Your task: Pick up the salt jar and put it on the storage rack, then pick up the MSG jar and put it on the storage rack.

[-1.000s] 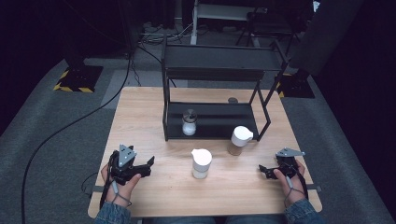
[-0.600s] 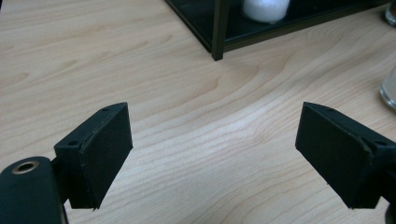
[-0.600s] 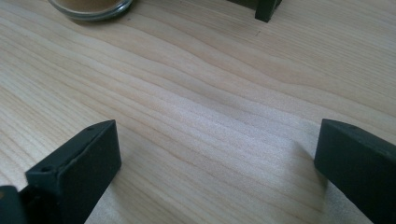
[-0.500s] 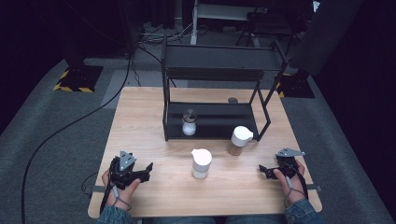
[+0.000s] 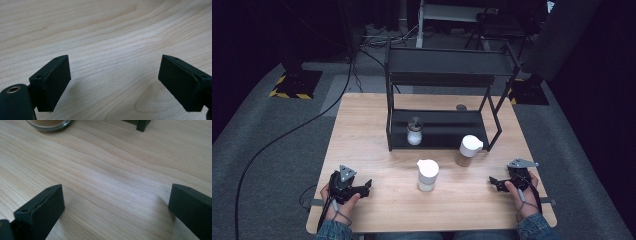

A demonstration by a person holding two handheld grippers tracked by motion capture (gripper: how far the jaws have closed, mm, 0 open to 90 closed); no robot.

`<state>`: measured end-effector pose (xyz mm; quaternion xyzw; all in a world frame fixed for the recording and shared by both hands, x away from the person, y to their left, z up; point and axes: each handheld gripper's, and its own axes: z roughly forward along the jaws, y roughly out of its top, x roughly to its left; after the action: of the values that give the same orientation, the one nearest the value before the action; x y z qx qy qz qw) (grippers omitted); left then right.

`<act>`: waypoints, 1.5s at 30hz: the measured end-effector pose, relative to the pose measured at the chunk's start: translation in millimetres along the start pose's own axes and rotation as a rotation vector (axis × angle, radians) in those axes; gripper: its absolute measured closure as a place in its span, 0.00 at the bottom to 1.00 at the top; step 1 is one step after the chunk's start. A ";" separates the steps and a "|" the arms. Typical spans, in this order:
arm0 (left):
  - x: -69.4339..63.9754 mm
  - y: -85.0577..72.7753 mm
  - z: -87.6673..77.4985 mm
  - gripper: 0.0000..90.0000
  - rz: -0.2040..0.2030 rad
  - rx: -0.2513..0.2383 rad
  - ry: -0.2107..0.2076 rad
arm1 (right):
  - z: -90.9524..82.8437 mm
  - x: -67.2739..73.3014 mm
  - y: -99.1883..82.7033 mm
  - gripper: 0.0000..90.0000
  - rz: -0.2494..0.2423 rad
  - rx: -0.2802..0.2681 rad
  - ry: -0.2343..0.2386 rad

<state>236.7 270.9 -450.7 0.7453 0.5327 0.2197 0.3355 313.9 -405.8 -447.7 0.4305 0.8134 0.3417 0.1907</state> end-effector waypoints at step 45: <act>-0.3 6.8 4.8 0.07 0.010 0.043 0.007 | -8.5 1.3 4.7 0.03 0.034 0.004 -0.018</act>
<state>244.3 268.0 -449.0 0.7543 0.5345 0.2125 0.3166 310.7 -406.1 -438.5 0.4478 0.8048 0.3394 0.1913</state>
